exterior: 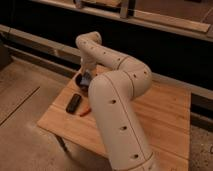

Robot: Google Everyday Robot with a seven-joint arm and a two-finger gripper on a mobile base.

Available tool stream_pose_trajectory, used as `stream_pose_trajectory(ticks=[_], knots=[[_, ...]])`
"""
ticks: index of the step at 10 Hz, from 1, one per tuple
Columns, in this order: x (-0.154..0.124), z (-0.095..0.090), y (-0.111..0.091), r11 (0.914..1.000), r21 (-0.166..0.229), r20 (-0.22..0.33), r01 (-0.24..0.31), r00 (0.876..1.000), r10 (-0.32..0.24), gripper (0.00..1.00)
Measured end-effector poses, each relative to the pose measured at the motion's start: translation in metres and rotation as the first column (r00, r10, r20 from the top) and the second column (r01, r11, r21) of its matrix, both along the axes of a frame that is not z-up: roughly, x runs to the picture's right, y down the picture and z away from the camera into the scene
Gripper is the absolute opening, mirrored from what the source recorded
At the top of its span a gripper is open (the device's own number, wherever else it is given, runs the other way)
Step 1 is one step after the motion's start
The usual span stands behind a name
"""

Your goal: Place the white sponge in the ceramic bowl

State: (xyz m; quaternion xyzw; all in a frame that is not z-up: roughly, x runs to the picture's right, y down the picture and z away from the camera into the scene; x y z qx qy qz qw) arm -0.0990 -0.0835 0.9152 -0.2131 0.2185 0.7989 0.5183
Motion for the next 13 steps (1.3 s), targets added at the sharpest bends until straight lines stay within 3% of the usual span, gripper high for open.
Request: stream_pose_trajectory(ticks=[7, 10, 12, 13], knots=[[0.002, 0.002, 0.003, 0.9999, -0.009, 0.006, -0.009, 1.000, 0.009, 0.52], [0.006, -0.010, -0.022, 0.9987, 0.048, 0.009, -0.016, 1.000, 0.016, 0.52], [0.016, -0.033, -0.046, 0.9932, 0.116, -0.011, -0.011, 1.000, 0.013, 0.52], [0.020, -0.042, -0.049, 0.9915, 0.130, -0.023, -0.006, 1.000, 0.009, 0.52]])
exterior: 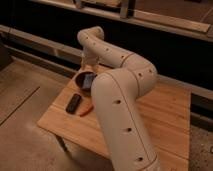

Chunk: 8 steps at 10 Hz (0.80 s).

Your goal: Place the white sponge in the ceramic bowl

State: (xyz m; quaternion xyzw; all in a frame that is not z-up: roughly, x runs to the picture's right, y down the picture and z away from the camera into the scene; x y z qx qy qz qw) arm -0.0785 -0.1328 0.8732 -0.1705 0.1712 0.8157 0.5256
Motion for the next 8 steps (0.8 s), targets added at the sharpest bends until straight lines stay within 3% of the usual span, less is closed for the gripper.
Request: stream_pose_trajectory(ticks=[2, 3, 5, 8], knots=[[0.006, -0.025, 0.001, 0.9998, 0.022, -0.013, 0.002, 1.000, -0.002, 0.54], [0.008, -0.044, 0.009, 0.9995, 0.032, -0.018, 0.003, 1.000, -0.002, 0.65], [0.011, -0.063, 0.019, 0.9990, 0.044, -0.029, 0.006, 1.000, -0.004, 0.73], [0.011, -0.070, 0.023, 0.9987, 0.050, -0.032, 0.009, 0.999, -0.007, 0.73]])
